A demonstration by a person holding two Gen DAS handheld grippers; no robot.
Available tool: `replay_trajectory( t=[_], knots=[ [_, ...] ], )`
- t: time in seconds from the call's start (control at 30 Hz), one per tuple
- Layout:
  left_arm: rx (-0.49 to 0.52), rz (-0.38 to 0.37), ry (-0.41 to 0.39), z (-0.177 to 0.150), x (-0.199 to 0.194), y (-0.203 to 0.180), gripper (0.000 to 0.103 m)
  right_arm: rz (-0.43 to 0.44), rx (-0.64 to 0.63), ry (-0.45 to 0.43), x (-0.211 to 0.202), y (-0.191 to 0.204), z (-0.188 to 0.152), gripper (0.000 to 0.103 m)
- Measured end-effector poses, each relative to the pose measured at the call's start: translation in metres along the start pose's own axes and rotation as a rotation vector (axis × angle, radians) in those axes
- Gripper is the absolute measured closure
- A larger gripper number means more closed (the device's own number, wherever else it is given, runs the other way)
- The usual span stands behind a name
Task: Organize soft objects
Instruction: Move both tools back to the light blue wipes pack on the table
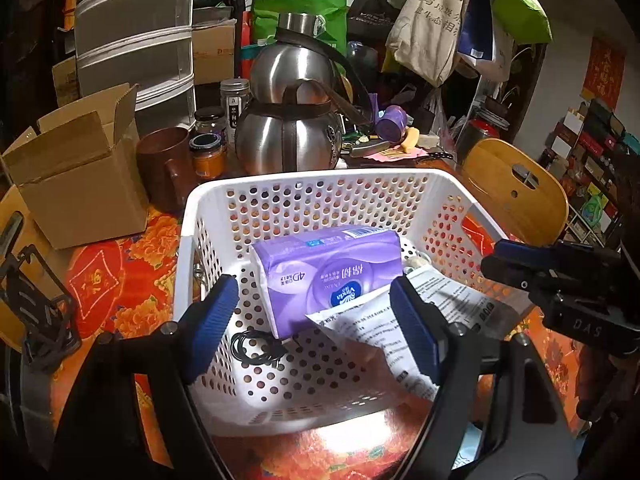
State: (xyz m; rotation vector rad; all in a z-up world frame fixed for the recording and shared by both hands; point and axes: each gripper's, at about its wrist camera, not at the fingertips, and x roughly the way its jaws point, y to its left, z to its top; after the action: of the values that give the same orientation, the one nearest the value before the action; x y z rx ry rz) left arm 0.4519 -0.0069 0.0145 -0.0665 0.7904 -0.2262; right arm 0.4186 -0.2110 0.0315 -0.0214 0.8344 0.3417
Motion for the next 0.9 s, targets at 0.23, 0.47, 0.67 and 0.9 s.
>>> replay_trajectory(
  t=[0.23,0.47,0.67,0.9],
  knots=[
    [-0.023,0.020,0.009,-0.014,-0.025,0.000,0.027,0.031,0.014,-0.023,-0.017,0.003,-0.009,0.072],
    [-0.078,0.029,0.073,-0.075,-0.067,0.004,0.026,0.040,0.019,-0.064,-0.055,0.006,-0.056,0.066],
    [-0.093,-0.023,0.099,-0.151,-0.090,-0.003,0.026,0.056,-0.008,-0.075,-0.083,0.020,-0.123,0.057],
    [-0.156,-0.115,0.104,-0.226,-0.102,-0.016,0.026,0.077,0.025,-0.062,-0.087,0.028,-0.187,0.056]
  ],
)
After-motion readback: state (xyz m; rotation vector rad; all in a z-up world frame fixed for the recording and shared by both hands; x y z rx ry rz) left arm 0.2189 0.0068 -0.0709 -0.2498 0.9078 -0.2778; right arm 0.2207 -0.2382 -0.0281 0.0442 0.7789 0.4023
